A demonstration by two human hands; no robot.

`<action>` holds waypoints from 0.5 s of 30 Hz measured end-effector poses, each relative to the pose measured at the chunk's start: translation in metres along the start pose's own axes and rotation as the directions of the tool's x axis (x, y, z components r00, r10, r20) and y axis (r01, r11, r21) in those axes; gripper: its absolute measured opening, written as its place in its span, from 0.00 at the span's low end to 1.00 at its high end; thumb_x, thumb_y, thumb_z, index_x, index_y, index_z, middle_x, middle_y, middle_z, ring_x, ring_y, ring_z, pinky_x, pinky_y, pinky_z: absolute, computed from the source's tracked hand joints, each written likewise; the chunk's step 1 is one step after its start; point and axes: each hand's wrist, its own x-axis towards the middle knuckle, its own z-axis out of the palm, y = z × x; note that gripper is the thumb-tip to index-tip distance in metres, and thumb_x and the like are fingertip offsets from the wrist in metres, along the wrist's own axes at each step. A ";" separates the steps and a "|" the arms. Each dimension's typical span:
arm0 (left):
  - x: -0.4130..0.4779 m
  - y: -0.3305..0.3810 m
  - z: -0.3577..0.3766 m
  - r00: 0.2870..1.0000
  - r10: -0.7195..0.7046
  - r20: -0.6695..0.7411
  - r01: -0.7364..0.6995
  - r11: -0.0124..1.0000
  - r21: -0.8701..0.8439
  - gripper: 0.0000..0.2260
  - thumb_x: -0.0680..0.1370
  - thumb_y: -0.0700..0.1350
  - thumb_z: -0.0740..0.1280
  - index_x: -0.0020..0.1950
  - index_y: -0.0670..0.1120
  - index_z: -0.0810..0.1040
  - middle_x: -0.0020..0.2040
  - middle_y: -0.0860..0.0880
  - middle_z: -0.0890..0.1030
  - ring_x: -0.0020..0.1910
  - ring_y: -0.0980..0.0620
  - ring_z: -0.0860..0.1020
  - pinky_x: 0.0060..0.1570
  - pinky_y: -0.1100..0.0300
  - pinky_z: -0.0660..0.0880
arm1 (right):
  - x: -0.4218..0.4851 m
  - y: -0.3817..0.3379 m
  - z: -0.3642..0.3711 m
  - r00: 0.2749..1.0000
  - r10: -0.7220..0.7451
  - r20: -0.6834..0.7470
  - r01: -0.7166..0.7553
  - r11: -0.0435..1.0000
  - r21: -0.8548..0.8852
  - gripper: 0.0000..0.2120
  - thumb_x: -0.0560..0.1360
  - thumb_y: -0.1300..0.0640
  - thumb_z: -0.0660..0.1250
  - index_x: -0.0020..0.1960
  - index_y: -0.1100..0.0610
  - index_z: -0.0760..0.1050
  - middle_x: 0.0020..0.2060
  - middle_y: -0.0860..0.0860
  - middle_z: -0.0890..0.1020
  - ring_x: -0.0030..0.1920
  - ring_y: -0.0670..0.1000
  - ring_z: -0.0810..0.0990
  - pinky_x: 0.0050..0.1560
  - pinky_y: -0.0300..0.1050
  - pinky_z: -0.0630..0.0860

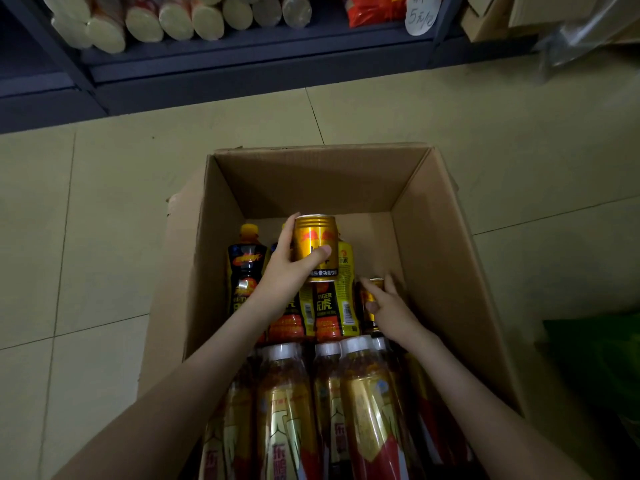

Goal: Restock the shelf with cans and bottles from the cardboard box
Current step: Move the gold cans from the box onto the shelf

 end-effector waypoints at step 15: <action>0.000 0.004 -0.002 1.000 -0.022 0.014 0.021 0.999 0.030 0.35 0.75 0.48 0.71 0.75 0.62 0.56 0.64 0.49 0.72 0.56 0.49 0.77 0.51 0.52 0.79 | -0.008 -0.007 -0.012 0.978 0.003 -0.211 0.053 0.964 0.262 0.33 0.69 0.66 0.73 0.66 0.40 0.68 0.73 0.53 0.58 0.67 0.60 0.68 0.63 0.55 0.73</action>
